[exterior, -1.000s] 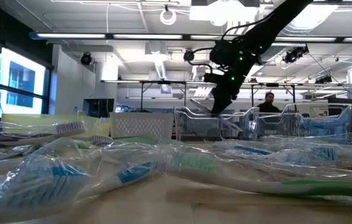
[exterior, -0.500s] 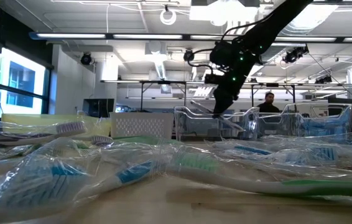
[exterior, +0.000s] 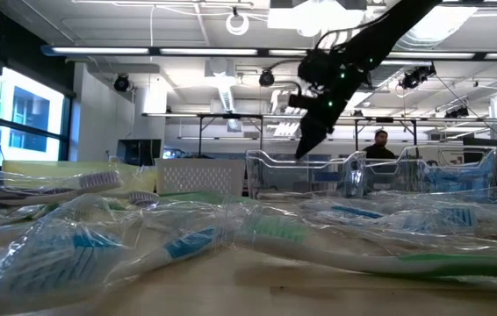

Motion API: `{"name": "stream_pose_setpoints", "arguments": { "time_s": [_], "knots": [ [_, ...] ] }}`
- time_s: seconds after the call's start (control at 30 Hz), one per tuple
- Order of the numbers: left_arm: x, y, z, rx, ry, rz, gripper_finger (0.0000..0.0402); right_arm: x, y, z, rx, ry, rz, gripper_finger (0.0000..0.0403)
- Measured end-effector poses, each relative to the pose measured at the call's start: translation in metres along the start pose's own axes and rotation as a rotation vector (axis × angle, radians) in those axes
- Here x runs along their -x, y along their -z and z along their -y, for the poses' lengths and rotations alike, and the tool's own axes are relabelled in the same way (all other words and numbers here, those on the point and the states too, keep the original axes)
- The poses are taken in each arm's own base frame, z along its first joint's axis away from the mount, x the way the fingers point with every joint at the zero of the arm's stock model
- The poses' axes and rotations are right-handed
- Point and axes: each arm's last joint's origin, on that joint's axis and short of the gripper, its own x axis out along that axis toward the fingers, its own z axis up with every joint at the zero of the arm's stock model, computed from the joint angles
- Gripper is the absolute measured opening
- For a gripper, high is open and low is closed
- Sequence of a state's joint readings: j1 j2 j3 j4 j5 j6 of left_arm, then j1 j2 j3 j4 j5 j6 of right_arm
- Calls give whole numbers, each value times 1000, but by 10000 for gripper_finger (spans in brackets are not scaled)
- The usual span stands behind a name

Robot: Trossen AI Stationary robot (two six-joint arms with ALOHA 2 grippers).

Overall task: Pick & Place Toothbrushes
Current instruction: Put the violet toothbrush into the left transparent bin

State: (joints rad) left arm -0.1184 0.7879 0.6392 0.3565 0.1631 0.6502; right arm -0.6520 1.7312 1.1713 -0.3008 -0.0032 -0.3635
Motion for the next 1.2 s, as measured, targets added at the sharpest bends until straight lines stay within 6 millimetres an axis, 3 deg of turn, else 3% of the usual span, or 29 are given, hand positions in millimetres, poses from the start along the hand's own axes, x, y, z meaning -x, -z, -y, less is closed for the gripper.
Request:
{"name": "stream_pose_setpoints", "arguments": {
  "time_s": [0.23,0.43,0.7,0.93,1.2],
  "knots": [
    [0,0,0,0,0,0,219,51,-23,-12,49,-41,174,93],
    [0,0,0,-9,0,1,219,88,-25,-24,121,-255,340,16],
    [0,1,0,-32,6,-7,219,112,13,-37,23,-313,438,2],
    [0,3,2,-80,28,-28,219,123,49,-59,-95,-310,647,2],
    [0,5,4,-68,44,-49,219,128,72,-72,-121,-307,833,2]
  ]
}}
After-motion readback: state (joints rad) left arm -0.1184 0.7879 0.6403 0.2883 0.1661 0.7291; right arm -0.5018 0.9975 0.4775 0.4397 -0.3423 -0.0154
